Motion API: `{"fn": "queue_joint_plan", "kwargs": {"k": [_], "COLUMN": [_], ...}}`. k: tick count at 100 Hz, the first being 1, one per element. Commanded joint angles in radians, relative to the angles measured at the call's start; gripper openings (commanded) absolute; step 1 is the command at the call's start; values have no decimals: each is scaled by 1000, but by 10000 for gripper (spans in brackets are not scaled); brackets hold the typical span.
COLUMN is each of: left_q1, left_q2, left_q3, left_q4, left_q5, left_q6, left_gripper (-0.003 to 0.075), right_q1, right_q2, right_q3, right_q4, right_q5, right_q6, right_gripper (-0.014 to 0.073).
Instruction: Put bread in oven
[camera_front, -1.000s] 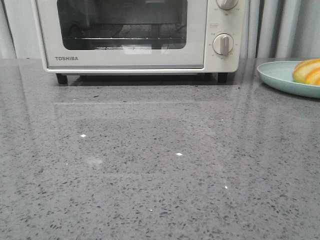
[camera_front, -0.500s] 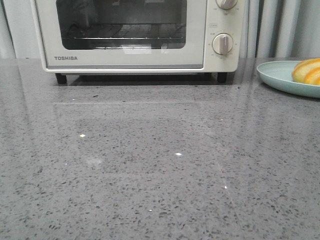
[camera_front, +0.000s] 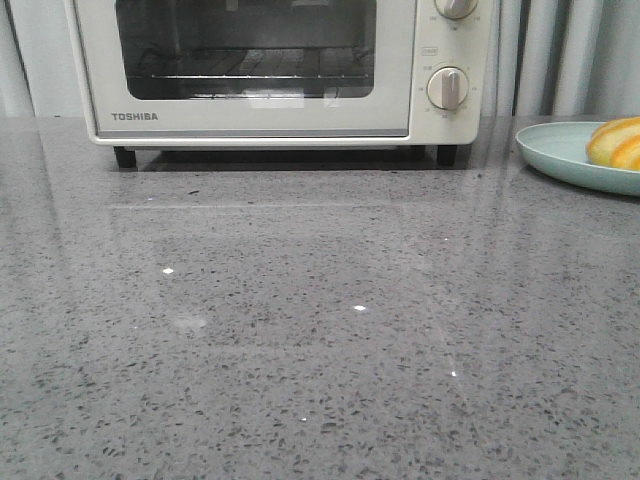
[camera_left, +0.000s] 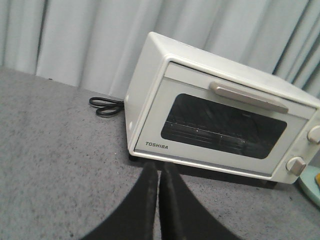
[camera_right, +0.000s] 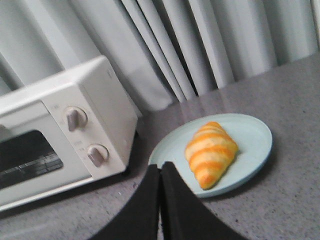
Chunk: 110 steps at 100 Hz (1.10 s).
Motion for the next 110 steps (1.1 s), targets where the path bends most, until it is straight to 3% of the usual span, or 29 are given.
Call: {"fn": "queue_joint_plan", "kwargs": {"k": [1,40,68,110], "left_q1": [-37,-322,-344,-344], "left_q2": [130,632,894,1089], "left_q3": [-123,-510,-734,-882], "left_q4": [2,6,6,6], "left_q5": [-33,-115,-107,-109], "left_q6": [82,204,204,204], "left_gripper": [-21,-21,-21,-21], "right_q1": [-3,111,119,119], "right_q2": [110,218,224,224], "right_q3": [-108,-182,-182,-182], "right_q4": [-71,-121,-121,-121], "right_q5": [27,80,86,88], "right_q6": [-9,-9,-9,-9], "right_gripper": [-48,-48,-48,-48]}}
